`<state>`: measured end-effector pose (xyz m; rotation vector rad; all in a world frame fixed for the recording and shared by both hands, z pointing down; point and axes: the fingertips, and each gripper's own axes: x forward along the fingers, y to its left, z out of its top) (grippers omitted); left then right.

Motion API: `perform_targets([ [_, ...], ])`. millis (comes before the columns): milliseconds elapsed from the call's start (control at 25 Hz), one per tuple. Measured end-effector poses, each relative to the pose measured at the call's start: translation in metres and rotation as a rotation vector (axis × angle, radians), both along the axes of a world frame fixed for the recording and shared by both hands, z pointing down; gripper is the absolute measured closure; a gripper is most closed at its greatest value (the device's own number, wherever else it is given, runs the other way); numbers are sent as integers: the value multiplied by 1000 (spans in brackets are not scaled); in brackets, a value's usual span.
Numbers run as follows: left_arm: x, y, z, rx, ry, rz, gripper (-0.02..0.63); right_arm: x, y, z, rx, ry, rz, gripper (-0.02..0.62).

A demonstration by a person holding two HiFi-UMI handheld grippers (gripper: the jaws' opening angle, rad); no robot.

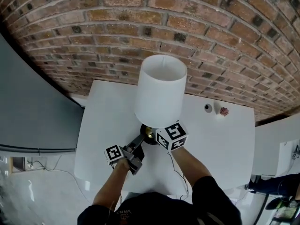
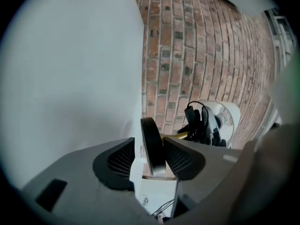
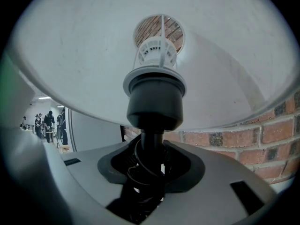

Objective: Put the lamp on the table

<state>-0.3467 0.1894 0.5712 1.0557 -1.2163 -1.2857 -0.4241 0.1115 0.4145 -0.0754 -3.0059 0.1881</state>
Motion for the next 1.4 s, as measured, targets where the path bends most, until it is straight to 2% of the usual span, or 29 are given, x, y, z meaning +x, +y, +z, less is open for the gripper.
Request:
perform_targets([
  [80, -2, 4, 6, -45, -74, 22, 417, -6, -12, 4, 31, -12, 31, 434],
  [240, -4, 6, 8, -110, -275, 84, 434, -17, -38, 9, 108, -37, 92, 434],
  [480, -18, 10, 14, -249, -561, 133, 494, -25, -71, 20, 118, -73, 183, 434],
  [800, -29, -5, 14, -291, -793, 183, 560, -32, -86, 34, 157, -106, 226, 434],
  [960, -29, -13, 11, -290, -871, 213, 583, -35, -93, 33, 160, -139, 252, 434],
  [1400, -24, -12, 14, -320, -934, 236, 604, -36, -104, 32, 183, -193, 297, 434],
])
